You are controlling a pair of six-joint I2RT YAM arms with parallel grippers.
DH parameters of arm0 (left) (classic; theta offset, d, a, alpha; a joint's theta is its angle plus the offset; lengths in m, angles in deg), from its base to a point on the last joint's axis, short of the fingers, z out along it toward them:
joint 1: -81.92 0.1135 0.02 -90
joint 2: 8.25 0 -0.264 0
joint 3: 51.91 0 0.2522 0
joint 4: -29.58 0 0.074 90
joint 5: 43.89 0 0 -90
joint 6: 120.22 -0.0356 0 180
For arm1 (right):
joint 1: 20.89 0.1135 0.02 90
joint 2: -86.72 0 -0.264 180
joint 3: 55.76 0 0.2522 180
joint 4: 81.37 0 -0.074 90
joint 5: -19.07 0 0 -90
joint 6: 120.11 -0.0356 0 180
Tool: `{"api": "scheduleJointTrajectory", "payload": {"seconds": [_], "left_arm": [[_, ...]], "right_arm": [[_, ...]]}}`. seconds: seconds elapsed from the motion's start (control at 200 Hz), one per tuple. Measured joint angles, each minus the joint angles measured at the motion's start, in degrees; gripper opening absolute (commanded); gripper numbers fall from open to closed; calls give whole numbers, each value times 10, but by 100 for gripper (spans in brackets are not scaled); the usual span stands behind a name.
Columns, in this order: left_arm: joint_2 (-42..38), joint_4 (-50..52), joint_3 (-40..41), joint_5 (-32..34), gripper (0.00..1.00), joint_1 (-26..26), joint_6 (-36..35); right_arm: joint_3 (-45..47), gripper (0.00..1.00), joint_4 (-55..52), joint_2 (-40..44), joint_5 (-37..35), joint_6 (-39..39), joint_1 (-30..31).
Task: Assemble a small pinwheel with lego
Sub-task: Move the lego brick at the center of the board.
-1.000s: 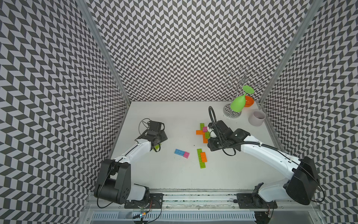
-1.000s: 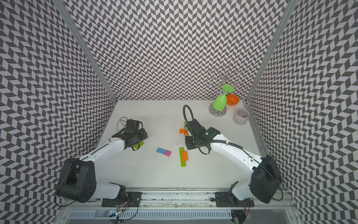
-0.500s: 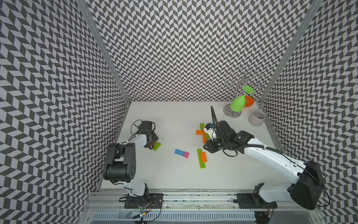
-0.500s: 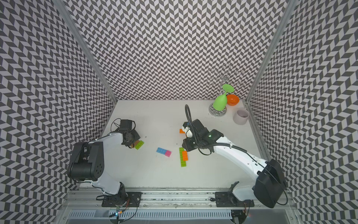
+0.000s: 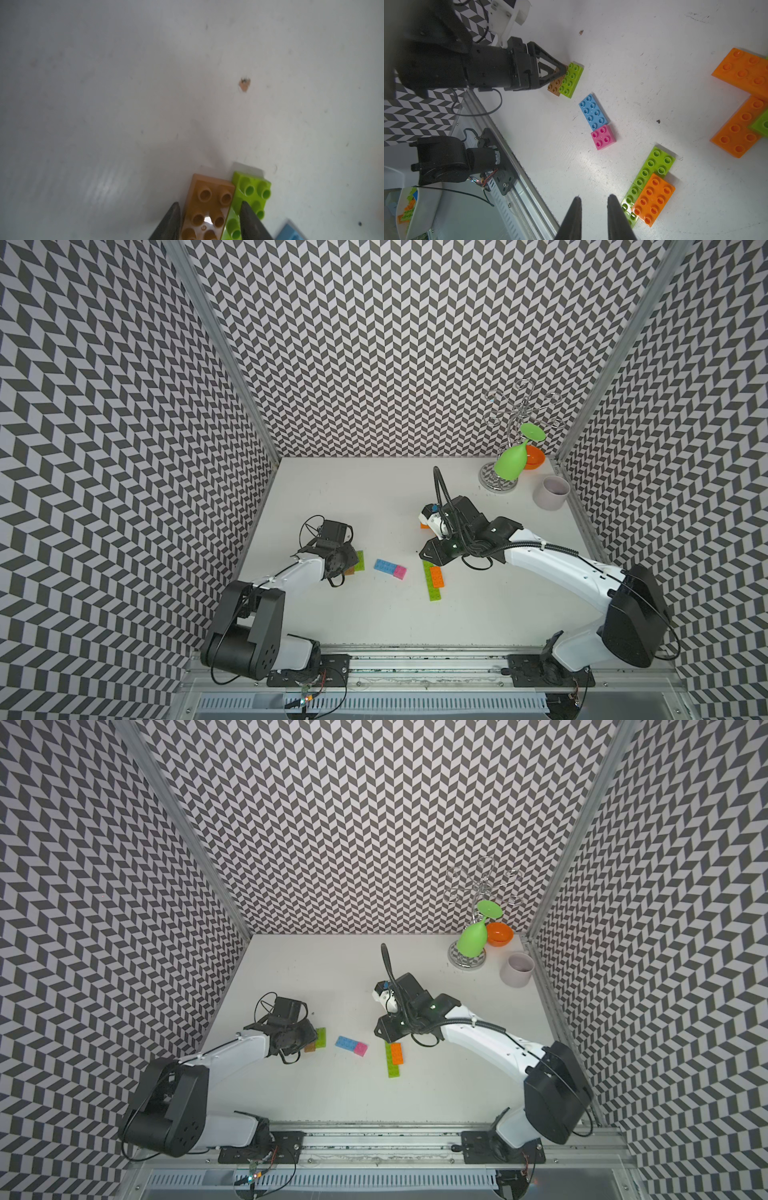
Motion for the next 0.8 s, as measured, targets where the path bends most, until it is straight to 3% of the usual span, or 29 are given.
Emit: {"api": "scheduleJointTrajectory", "payload": {"seconds": [0.23, 0.376, 0.591, 0.796], "left_arm": [[-33, -23, 22, -53, 46, -18, 11], [-99, -22, 15, -53, 48, -12, 8], [-229, -47, 21, -81, 49, 56, 7], [-273, -53, 58, -119, 50, 121, 7]], "right_arm": [[-41, 23, -2, -62, -10, 2, 25], [-94, 23, -16, -123, -40, 17, 58], [-176, 21, -43, -215, -71, 33, 90], [-263, 20, -86, -300, -143, 65, 111]]}}
